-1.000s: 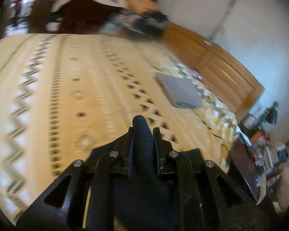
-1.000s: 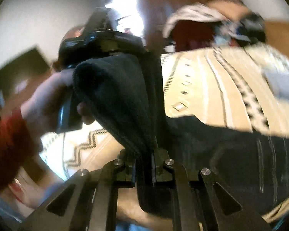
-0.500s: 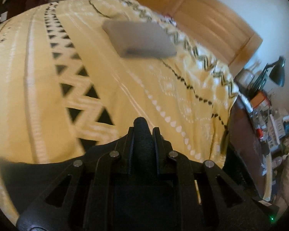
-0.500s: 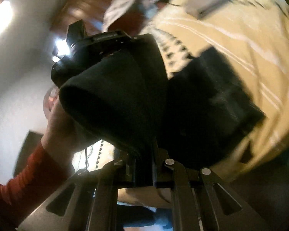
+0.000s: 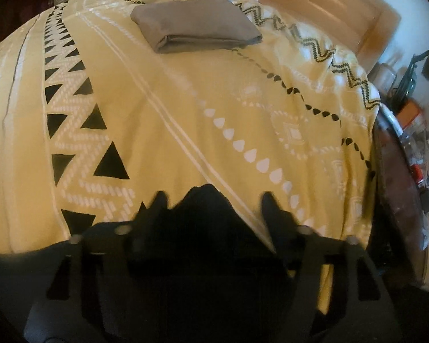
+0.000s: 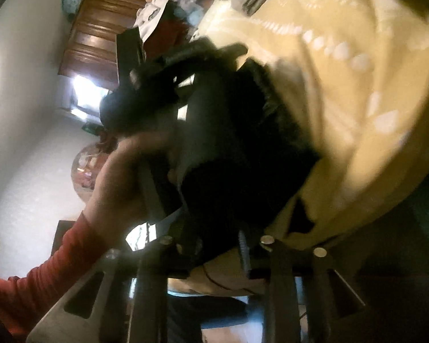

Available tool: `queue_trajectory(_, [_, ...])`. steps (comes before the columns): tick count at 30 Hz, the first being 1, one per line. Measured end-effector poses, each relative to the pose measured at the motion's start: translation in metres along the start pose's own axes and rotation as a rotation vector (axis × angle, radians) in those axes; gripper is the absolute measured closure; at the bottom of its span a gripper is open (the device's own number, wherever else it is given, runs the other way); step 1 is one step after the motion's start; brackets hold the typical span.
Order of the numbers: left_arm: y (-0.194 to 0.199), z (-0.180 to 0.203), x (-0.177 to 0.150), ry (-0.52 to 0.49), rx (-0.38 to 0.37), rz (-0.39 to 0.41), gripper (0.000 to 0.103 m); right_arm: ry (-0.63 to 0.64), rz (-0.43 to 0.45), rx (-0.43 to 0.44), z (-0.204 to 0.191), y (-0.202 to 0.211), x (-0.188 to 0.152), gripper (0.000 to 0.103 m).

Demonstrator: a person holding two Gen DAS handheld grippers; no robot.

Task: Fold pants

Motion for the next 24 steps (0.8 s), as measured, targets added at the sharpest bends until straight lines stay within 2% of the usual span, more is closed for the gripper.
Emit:
queue_trajectory(3, [0.021, -0.008, 0.001, 0.026, -0.005, 0.032, 0.031, 0.025, 0.017, -0.001, -0.005, 0.015, 0.002, 0.061])
queue_trajectory(6, [0.065, -0.024, -0.001, 0.057, -0.001, 0.116, 0.03, 0.074, 0.008, -0.018, -0.011, 0.014, 0.01, 0.061])
queue_trajectory(8, [0.088, -0.038, -0.008, 0.081, 0.02, 0.157, 0.028, 0.06, 0.002, -0.009, -0.01, 0.009, 0.019, 0.061])
queue_trajectory(9, [0.104, -0.051, -0.015, 0.093, 0.044, 0.179, 0.028, 0.058, 0.002, -0.016, -0.014, 0.008, 0.014, 0.063])
queue_trajectory(10, [0.111, -0.058, -0.019, 0.102, 0.06, 0.187, 0.028, 0.058, 0.012, -0.039, -0.012, 0.007, 0.016, 0.08])
queue_trajectory(14, [0.141, -0.098, -0.05, 0.153, 0.118, 0.205, 0.028, 0.033, 0.054, -0.08, 0.0, 0.023, 0.01, 0.085])
queue_trajectory(18, [0.145, -0.121, -0.083, 0.215, 0.143, 0.185, 0.028, -0.031, 0.031, -0.129, 0.028, 0.014, 0.0, 0.086])
queue_trajectory(20, [0.148, -0.121, -0.094, 0.215, 0.144, 0.176, 0.028, -0.022, 0.015, -0.157, 0.036, 0.008, -0.001, 0.086])
queue_trajectory(21, [0.15, -0.119, -0.099, 0.202, 0.145, 0.172, 0.028, -0.008, -0.014, -0.172, 0.038, 0.006, -0.002, 0.084])
queue_trajectory(23, [0.156, -0.11, -0.11, 0.17, 0.138, 0.167, 0.029, 0.047, -0.023, -0.216, 0.031, 0.016, -0.001, 0.072])
queue_trajectory(24, [0.159, -0.104, -0.116, 0.151, 0.128, 0.167, 0.029, 0.127, 0.0, -0.283, 0.022, 0.027, 0.002, 0.067])
Point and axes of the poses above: each gripper's, at about its wrist camera, not at the fingertips, and y roughly against the way its jaws point, z to its right, x to its top, the point moved 5 cm from there along -y, roughly the way its jaws point, and after that the axes turned 1 degree about z, right-handed, at the moved point
